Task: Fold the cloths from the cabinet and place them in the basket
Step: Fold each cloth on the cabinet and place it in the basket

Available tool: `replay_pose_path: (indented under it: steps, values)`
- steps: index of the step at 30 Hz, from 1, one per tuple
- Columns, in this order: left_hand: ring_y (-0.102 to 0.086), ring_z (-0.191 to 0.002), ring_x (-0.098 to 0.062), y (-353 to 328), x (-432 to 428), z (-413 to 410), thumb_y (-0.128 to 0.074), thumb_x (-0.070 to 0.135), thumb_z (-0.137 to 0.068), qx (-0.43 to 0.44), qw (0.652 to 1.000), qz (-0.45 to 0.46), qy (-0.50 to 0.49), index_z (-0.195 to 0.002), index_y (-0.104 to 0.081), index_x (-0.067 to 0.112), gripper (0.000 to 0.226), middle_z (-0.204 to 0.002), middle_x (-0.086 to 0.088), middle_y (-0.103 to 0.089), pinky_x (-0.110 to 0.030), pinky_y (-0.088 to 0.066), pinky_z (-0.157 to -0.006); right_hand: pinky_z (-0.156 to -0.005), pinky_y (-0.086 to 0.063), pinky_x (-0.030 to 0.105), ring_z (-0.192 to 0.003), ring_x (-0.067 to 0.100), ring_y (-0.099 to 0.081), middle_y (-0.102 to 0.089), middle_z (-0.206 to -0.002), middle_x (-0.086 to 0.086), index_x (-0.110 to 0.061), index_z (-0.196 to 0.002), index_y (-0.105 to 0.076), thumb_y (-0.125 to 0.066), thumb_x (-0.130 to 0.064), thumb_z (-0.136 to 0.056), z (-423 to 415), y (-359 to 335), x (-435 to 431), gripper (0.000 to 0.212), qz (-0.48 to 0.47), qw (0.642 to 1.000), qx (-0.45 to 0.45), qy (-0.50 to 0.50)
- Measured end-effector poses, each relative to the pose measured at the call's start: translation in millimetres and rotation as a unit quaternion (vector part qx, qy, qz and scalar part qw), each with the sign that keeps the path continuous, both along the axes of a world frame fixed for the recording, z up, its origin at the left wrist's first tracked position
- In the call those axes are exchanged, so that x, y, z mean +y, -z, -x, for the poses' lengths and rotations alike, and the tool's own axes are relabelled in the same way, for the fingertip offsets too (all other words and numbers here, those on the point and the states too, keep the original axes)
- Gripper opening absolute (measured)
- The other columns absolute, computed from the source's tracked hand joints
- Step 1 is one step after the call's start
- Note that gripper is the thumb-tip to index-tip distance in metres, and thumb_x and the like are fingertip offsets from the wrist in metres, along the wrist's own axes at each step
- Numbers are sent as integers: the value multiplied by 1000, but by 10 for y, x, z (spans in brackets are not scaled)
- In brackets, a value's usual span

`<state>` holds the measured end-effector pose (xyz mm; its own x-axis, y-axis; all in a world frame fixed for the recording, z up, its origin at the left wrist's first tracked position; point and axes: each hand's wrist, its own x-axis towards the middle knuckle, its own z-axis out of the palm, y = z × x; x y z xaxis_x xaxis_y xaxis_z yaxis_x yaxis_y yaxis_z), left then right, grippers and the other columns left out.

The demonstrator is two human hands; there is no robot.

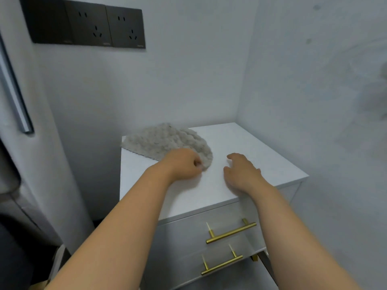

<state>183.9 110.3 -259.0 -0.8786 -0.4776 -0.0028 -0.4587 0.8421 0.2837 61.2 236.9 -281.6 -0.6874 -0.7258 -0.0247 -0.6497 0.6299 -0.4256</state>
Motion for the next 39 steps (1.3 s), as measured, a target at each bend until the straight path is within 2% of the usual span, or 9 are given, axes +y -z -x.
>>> replay_pose_path:
  steps: [4,10,14,22,27,29,33,36,39]
  values:
    - [-66,-98,-9,-90,76,-122,-61,8,-88,87,955,-283,34,-119,-64,16,32,-106,1,-71,-22,-50,-91,-100,-34,29,-130,25,-40,-38,-145,7,-15,-141,-39,-45,-5,-90,33,-102,101,52,63,995,-62,-46]
    - [-46,-124,-12,34,-82,-242,-72,43,-79,-44,993,-111,22,-137,-49,30,64,-137,9,-49,-28,-36,-105,-102,-21,13,-138,10,-28,-29,-152,-7,-31,-144,-34,-60,-8,-87,35,-180,197,67,63,975,-101,-189]
    - [-37,-131,-14,28,-39,-212,-74,51,-74,-80,993,-72,48,-141,-42,31,77,-145,9,-39,-35,-31,-110,-115,-22,42,-142,18,-19,-23,-153,-2,-41,-133,-48,-81,-43,-67,39,-125,201,74,-76,968,-23,-239]
    - [-61,-70,-10,-27,52,-200,-69,21,-84,61,991,-117,15,-82,-72,12,10,-77,2,-69,-29,-53,-72,-98,-27,21,-136,9,-32,-32,-152,-3,-22,-81,-72,-72,-16,-80,-19,-280,293,6,67,976,-59,-196]
    - [-52,-72,5,-69,53,-275,-76,28,-79,3,983,-171,66,-105,-70,23,27,-80,19,-59,-8,-36,-66,-110,-23,28,-140,16,-23,-27,-150,-1,-28,-126,-52,-83,-29,-69,-25,-314,380,64,-79,962,-25,-260]
    - [-52,-82,6,-91,51,-293,-76,29,-78,-6,981,-179,69,-116,-66,23,39,-90,21,-60,-8,-37,-75,-114,-20,41,-139,21,-21,-30,-146,-1,-32,-121,-52,-83,-30,-68,-66,-206,320,61,-108,958,36,-264]
    - [-54,-105,-1,-116,68,-310,-76,29,-78,20,972,-227,58,-125,-60,24,49,-114,14,-61,-17,-38,-94,-104,-24,24,-139,14,-30,-39,-147,-6,-25,-82,-67,-73,-20,-80,-78,-254,321,8,62,968,-41,-241]
    - [-45,-77,-10,-140,86,-317,-79,34,-74,14,983,-170,71,-95,-57,19,34,-85,8,-50,-25,-35,-71,-79,-35,22,-94,6,-57,-65,-101,-6,-10,-74,-61,-62,-15,-88,-34,-382,392,15,212,956,-121,-160]
    - [-44,-71,-14,-136,60,-319,-75,20,-77,75,993,-93,20,-87,-56,7,25,-81,-1,-52,-28,-33,-64,-61,-39,35,-64,15,-46,-53,-69,12,-6,-75,-49,-51,-26,-93,39,-403,384,27,304,942,-124,-75]
